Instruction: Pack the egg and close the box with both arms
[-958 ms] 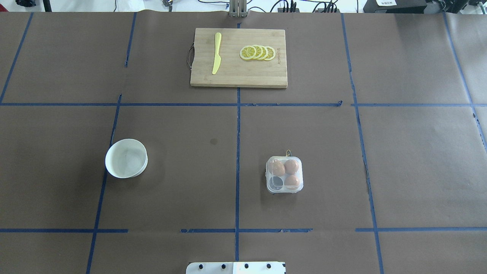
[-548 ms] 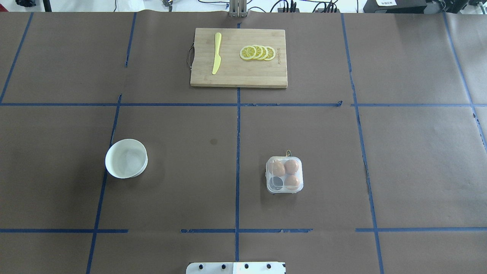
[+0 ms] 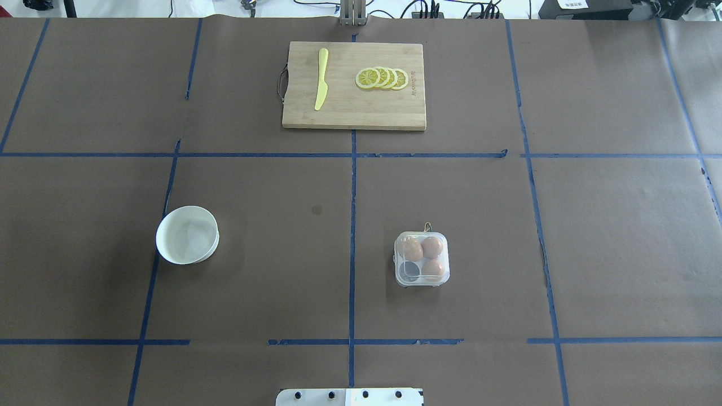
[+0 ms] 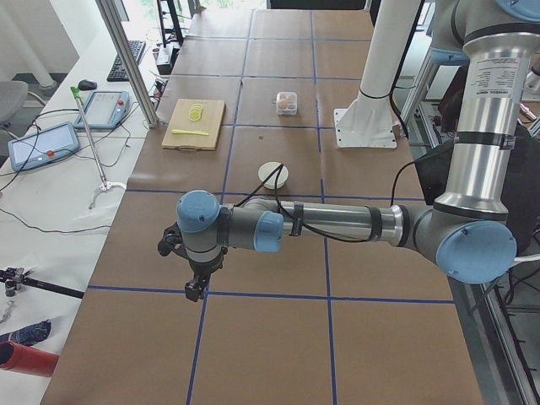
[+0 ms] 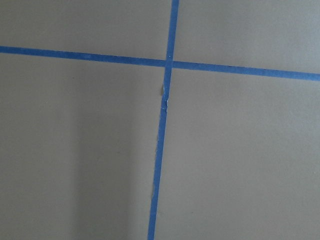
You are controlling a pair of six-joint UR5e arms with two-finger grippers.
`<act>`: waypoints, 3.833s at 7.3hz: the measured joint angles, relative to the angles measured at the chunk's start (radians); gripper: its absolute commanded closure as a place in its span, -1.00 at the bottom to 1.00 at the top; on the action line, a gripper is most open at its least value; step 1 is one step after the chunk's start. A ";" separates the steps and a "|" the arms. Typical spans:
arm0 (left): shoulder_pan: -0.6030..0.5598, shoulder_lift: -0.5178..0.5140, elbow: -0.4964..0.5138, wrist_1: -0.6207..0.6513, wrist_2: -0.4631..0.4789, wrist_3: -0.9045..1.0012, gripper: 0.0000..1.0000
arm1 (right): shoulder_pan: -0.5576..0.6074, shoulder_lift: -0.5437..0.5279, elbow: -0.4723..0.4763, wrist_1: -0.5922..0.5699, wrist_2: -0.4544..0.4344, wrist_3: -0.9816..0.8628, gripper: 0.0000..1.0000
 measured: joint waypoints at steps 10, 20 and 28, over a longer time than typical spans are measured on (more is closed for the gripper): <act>0.007 0.007 0.004 -0.016 -0.011 -0.245 -1.00 | 0.002 -0.020 -0.030 0.166 0.005 0.178 -1.00; 0.083 0.008 0.013 -0.040 -0.088 -0.307 -1.00 | 0.002 -0.019 -0.029 0.168 0.005 0.177 -1.00; 0.083 0.009 0.019 -0.038 -0.082 -0.296 -1.00 | 0.002 -0.015 -0.021 0.168 0.006 0.176 -1.00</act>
